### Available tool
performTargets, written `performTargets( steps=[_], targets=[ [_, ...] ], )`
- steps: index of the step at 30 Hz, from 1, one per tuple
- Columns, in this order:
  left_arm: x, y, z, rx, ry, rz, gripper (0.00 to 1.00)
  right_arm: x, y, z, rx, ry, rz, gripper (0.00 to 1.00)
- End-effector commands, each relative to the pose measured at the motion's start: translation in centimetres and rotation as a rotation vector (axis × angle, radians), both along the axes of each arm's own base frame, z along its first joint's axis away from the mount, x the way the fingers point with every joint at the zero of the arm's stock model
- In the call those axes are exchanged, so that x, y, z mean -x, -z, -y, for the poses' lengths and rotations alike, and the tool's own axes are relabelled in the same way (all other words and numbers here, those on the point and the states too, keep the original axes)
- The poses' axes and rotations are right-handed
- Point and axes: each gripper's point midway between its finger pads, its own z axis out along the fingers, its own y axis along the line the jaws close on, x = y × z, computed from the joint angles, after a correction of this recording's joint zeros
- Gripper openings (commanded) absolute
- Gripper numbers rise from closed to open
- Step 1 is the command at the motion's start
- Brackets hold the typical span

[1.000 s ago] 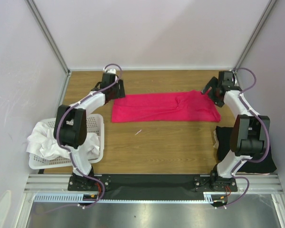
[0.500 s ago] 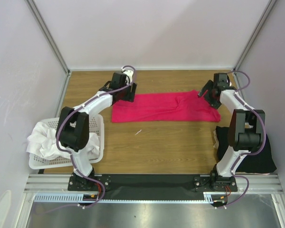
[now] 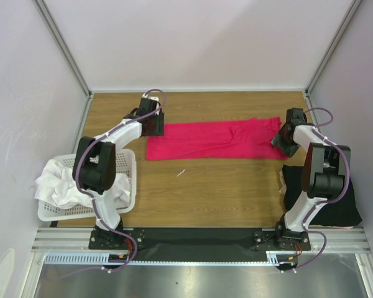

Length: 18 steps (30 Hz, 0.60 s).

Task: Fold and stack the t-shirts
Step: Fold the tshirt

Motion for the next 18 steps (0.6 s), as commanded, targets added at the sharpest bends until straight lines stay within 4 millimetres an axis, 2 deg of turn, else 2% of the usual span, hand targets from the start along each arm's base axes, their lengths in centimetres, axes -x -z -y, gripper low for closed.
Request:
performTargets(
  steps=[1, 4, 10, 18],
  targets=[
    [0.1, 0.9, -1.1, 0.027, -0.084, -0.018, 0.66, 0.4, -1.1, 1.2, 0.05, 0.002, 0.011, 0.59],
    [0.3, 1.5, -1.3, 0.052, -0.101, -0.023, 0.64, 0.5, -0.9, 1.7, 0.058, 0.009, 0.008, 0.5],
    [0.5, 2.6, -1.5, 0.067, -0.125, -0.043, 0.56, 0.5, -0.6, 2.2, 0.058, 0.017, 0.0, 0.43],
    [0.3, 3.4, -1.7, 0.084, -0.144, -0.04, 0.44, 0.0, -0.7, 2.3, 0.056, 0.02, 0.011, 0.43]
  ],
)
